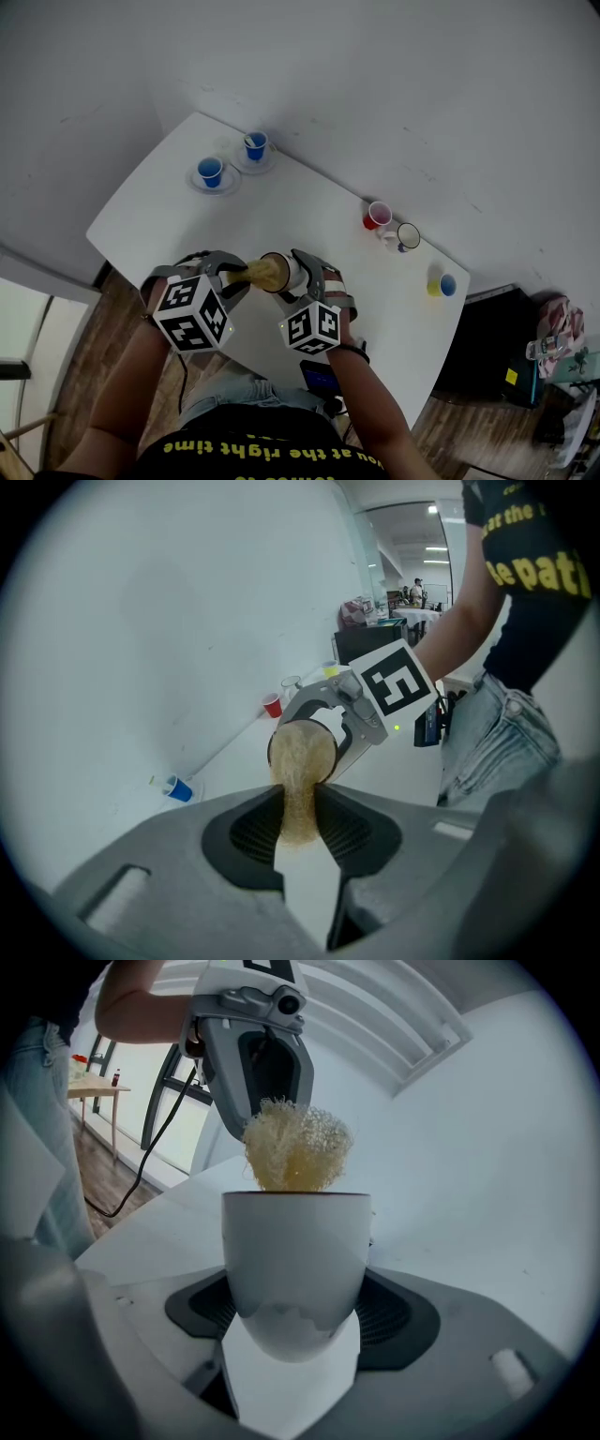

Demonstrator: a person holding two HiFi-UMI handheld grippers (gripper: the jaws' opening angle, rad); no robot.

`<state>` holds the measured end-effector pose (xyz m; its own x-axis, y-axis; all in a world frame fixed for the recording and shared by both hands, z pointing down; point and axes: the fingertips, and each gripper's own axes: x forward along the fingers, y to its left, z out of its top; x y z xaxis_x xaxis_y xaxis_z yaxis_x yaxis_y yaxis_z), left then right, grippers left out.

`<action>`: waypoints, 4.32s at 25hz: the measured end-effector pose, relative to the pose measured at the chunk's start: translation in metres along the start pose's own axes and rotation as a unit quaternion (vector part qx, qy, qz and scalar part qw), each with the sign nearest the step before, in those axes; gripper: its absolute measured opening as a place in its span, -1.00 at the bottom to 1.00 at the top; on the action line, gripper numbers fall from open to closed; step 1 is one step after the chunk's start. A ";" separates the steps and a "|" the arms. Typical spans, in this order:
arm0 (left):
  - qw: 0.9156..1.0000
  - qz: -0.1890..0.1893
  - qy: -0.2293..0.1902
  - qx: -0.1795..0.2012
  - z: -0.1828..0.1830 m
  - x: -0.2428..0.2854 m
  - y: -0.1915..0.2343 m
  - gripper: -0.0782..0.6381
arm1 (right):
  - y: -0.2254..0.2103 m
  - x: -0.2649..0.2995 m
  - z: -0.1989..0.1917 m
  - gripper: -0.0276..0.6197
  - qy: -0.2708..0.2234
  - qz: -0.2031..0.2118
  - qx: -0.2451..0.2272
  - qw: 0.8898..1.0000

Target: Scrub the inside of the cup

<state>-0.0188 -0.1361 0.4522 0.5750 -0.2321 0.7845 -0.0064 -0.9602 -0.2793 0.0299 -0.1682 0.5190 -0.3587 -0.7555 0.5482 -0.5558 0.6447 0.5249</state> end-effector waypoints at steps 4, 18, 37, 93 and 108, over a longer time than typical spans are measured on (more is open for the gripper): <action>0.999 -0.017 0.027 -0.006 -0.003 0.005 -0.004 -0.50 | 0.003 -0.001 0.004 0.27 0.007 -0.003 -0.027 1.000; 0.992 -0.063 0.093 -0.065 -0.014 0.017 -0.012 -0.50 | 0.016 -0.001 0.010 0.27 0.048 -0.002 -0.094 0.994; 0.979 -0.108 0.148 -0.086 -0.015 0.040 -0.023 -0.50 | 0.037 0.007 0.009 0.27 0.082 0.029 -0.142 0.986; 0.970 -0.158 0.116 -0.143 -0.022 0.019 -0.033 -0.51 | 0.043 0.000 0.018 0.27 0.064 0.042 -0.143 0.987; 0.977 -0.121 0.087 -0.153 -0.019 0.007 -0.019 -0.51 | 0.038 -0.010 0.016 0.27 0.051 0.036 -0.128 0.990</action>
<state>-0.0306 -0.1228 0.4734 0.4422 0.0094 0.8969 -0.1475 -0.9856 0.0831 0.0001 -0.1380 0.5231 -0.3053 -0.6990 0.6467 -0.3179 0.7150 0.6227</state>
